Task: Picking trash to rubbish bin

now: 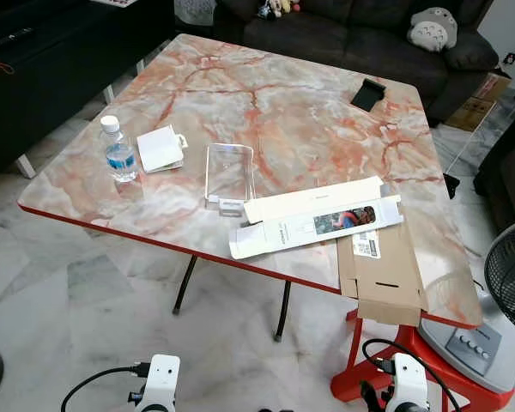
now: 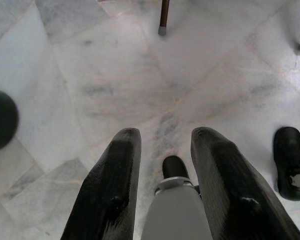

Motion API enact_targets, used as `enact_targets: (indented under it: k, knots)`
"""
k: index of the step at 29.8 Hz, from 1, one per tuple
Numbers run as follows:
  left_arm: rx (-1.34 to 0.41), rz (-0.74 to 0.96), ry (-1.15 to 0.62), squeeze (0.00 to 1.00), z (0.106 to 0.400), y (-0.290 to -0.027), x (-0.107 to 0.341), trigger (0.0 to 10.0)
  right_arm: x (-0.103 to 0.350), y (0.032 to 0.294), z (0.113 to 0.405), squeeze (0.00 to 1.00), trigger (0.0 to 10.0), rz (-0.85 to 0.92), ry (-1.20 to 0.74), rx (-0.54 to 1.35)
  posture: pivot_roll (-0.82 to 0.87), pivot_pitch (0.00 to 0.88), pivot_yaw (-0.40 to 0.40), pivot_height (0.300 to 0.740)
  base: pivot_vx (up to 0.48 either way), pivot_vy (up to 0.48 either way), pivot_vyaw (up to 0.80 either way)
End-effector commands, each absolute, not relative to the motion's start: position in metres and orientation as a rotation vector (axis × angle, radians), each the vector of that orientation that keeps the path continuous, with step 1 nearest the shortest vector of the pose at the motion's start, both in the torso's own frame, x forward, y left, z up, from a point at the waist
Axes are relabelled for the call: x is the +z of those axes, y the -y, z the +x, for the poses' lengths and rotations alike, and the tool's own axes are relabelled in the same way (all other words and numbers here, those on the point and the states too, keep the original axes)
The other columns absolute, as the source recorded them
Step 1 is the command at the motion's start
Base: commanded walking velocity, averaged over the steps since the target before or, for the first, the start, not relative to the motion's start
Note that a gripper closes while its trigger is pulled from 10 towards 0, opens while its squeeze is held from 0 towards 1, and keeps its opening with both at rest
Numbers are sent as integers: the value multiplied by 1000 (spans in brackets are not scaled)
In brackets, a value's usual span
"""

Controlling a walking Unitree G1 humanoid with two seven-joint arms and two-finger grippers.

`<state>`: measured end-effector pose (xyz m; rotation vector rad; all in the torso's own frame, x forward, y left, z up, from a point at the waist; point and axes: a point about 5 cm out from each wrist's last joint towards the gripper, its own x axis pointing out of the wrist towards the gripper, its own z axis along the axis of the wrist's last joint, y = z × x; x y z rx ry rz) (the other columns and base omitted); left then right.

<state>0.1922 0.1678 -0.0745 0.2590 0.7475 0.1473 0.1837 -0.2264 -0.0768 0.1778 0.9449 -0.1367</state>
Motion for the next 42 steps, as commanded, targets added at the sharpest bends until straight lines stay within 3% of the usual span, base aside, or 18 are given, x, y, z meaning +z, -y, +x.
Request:
enact_targets:
  k: [1, 16, 20, 27, 38, 42]
  knots:
    - [136, 249, -780, 0, 185, -165, -79, 10000, -77, 232, 180, 0, 10000, 182, -946, -172, 79, 119, -147, 728, 0, 0, 0]
    - [137, 244, -782, 0, 185, -165, -79, 10000, -77, 233, 180, 0, 10000, 178, -937, -201, 79, 122, -146, 728, 0, 0, -218]
    - [140, 242, -786, 0, 184, -165, -79, 10000, -74, 221, 190, 0, 10000, 181, -880, -159, 78, 131, -149, 728, 0, 0, 0]
    - [148, 237, -787, 0, 183, -166, -80, 10000, -80, 227, 175, 0, 10000, 182, -925, -173, 82, 135, -151, 728, 0, 0, 0]
    - [152, 249, -789, 0, 183, -168, -80, 10000, -79, 227, 177, 0, 10000, 172, -918, -160, 73, 138, -148, 728, 0, 0, 0]
    - [154, 255, -783, 0, 183, -169, -79, 10000, -77, 225, 180, 0, 10000, 130, -909, -67, 70, 137, -150, 728, 0, 0, 0]
